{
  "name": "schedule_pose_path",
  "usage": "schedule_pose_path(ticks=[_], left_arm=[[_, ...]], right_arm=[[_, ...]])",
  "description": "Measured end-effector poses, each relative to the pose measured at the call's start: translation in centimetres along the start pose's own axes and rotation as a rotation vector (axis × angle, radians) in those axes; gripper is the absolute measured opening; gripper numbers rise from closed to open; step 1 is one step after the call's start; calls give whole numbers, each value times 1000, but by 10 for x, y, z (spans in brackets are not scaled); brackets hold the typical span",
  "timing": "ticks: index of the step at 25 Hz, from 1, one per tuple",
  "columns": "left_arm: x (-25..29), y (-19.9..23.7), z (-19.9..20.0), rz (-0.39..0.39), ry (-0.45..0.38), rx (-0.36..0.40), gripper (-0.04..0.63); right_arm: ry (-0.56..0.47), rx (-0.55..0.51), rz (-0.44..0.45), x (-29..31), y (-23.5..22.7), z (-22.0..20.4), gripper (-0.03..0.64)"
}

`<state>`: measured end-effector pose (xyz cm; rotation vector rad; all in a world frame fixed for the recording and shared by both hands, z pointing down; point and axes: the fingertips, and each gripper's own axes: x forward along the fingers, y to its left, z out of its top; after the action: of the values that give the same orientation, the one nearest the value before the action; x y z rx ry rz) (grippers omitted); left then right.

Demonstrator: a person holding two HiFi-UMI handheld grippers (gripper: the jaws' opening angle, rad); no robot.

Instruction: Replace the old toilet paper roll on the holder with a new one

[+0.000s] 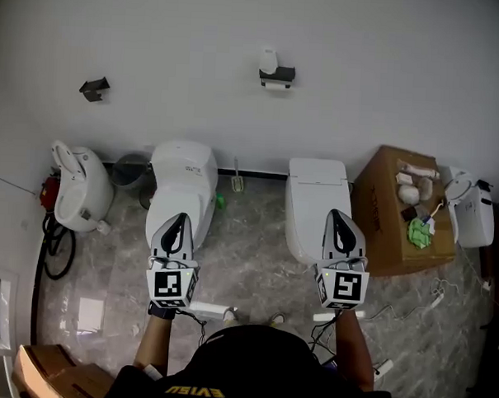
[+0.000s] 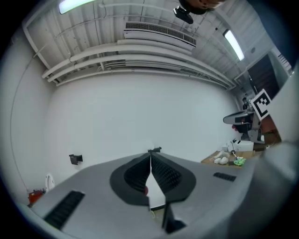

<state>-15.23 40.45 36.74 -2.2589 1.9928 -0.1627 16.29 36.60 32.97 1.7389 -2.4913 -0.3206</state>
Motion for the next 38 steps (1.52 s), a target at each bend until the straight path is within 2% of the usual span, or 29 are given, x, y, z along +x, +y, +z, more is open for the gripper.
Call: schedule_pose_path(ticks=[3, 6, 8, 12, 14, 16, 18, 21, 22, 25, 32, 38], left_arm=[[1, 1, 1, 6, 3, 10, 14], [2, 3, 6, -3, -27, -15, 31], [2, 1, 9, -13, -36, -13, 148], [3, -5, 15, -31, -45, -2, 232], [5, -10, 16, -66, -44, -9, 322], [6, -12, 14, -90, -37, -13, 358], [6, -12, 12, -105, -38, -26, 383], [8, -6, 5, -111, -49, -88, 433], [8, -3, 2, -111, -49, -109, 449], [7, 8, -4, -112, -48, -128, 459], [-3, 40, -15, -138, -59, -131, 459], [-1, 63, -48, -174, -24, -162, 459]], right_arm=[[-4, -2, -13, 2, 0, 1, -3], [-8, -9, -19, 3, 3, 4, 19], [-10, -12, -21, 3, 3, 5, 26], [1, -15, -20, 0, -1, 4, 74], [13, -15, -14, -1, 0, 3, 105], [19, -12, -2, -2, 3, 3, 140], [28, 4, 7, -2, 6, 2, 196], [48, 30, 5, 1, 11, -1, 408], [59, 32, 5, 2, 13, -4, 448], [83, 19, 6, 3, 21, -9, 472], [112, -18, -53, -7, 44, 2, 474], [177, -1, -120, -18, 58, -15, 474]])
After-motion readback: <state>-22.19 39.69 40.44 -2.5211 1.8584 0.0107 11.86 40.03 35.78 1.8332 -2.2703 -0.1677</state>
